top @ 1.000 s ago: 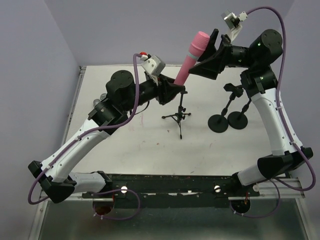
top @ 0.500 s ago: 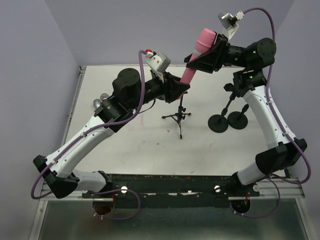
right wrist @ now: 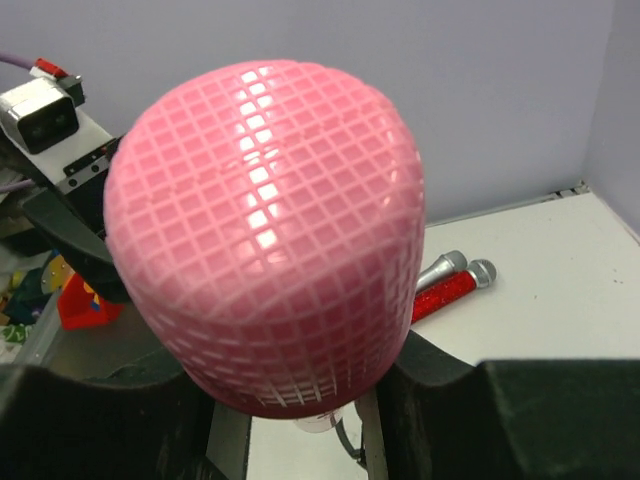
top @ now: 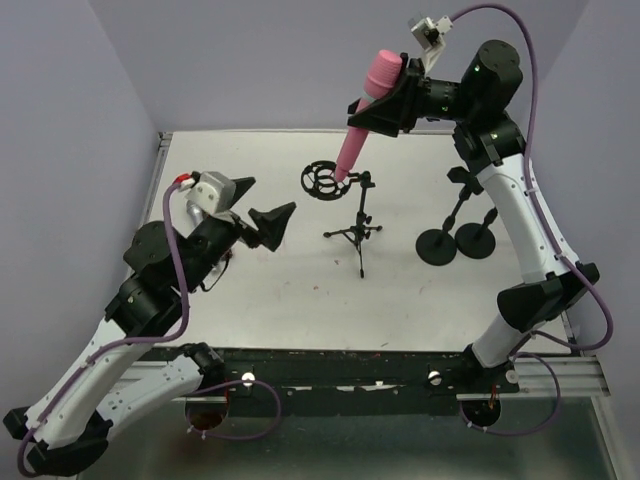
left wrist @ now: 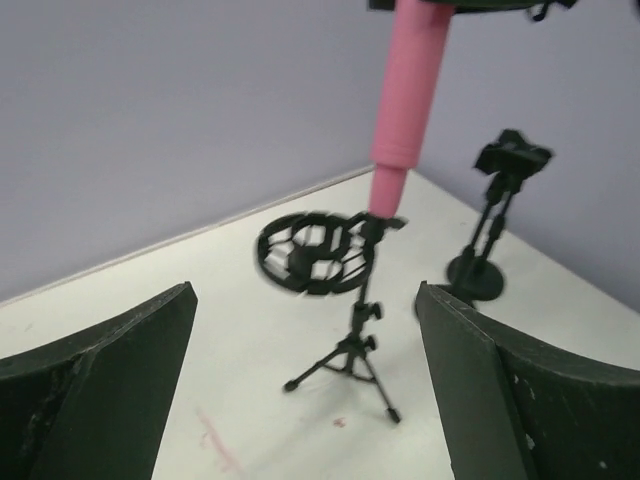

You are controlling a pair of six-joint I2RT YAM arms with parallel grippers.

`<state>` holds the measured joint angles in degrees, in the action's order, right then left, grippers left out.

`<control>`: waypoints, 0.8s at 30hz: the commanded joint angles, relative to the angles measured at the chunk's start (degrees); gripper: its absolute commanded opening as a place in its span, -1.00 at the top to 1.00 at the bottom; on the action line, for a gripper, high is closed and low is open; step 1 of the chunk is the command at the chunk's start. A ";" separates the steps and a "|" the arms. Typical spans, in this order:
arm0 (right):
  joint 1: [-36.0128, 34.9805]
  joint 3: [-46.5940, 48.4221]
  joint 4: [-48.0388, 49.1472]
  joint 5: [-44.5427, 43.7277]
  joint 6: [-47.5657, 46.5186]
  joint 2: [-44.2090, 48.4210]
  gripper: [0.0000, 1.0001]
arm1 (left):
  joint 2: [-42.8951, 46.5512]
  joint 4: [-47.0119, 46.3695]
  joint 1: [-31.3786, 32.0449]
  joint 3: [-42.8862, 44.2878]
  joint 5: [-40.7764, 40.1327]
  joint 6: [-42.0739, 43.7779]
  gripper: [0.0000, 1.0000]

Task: Attach the microphones to the stand

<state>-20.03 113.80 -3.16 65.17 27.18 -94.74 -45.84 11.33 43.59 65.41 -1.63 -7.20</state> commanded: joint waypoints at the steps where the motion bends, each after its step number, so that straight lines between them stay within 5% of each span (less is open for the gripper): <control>1: -3.87 5.81 -10.63 -6.27 -10.46 -3.51 0.79 | 8.48 5.89 -2.54 -10.98 -14.96 8.42 -0.98; 8: -6.42 11.62 -16.43 -12.25 -18.03 -8.61 0.79 | 15.26 7.73 -3.60 -25.94 -17.09 9.05 -0.97; 24: -9.94 2.31 -23.38 -16.12 -30.34 -7.83 0.76 | 15.96 7.57 -6.06 -27.26 -12.44 8.43 -0.97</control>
<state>-28.10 119.17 -22.50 51.27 2.83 -103.33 -30.37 19.77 38.30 37.60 -16.51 1.48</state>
